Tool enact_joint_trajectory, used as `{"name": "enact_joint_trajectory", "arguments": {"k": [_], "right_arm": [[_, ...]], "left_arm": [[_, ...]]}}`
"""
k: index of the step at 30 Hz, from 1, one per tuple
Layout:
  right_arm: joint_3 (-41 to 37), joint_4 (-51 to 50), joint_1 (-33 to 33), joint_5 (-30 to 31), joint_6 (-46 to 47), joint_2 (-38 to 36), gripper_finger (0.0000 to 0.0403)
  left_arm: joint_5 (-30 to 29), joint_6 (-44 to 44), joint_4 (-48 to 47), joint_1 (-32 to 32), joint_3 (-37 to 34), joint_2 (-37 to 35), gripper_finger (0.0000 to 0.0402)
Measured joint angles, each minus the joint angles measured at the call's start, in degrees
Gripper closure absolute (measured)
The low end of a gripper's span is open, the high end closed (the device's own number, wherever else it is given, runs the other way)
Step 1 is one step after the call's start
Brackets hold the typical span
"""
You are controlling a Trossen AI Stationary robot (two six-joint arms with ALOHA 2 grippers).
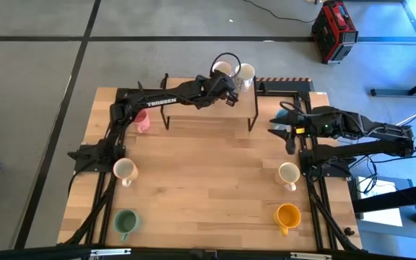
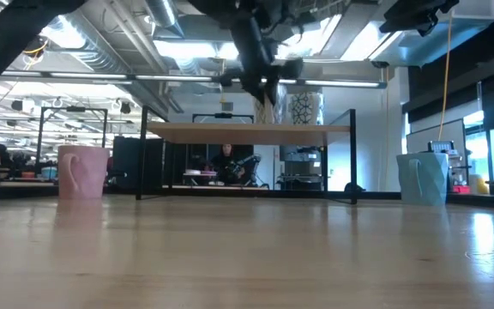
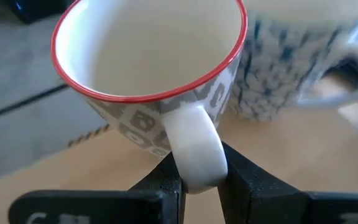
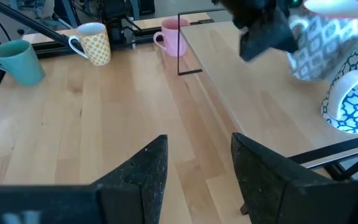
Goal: Place coffee mugs
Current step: Put the gray patterned mug on the shelf
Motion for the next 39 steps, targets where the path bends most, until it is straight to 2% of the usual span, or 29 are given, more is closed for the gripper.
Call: {"name": "enact_joint_trajectory", "arguments": {"k": [12,22,39], "right_arm": [[0.0,-0.2,0.0,0.9,1.2,0.0,0.0235],[0.0,-0.1,0.0,0.9,1.2,0.0,0.0235],[0.0,-0.1,0.0,0.9,1.1,0.0,0.0235]], "left_arm": [[-0.3,1.3,0.8,-0.4,-0.1,1.0,0.0345],[0.0,1.4,1.2,-0.4,0.0,1.0,0.0294],[3.3,1.5,0.7,-1.0,0.0,0.6,0.0284]]}}
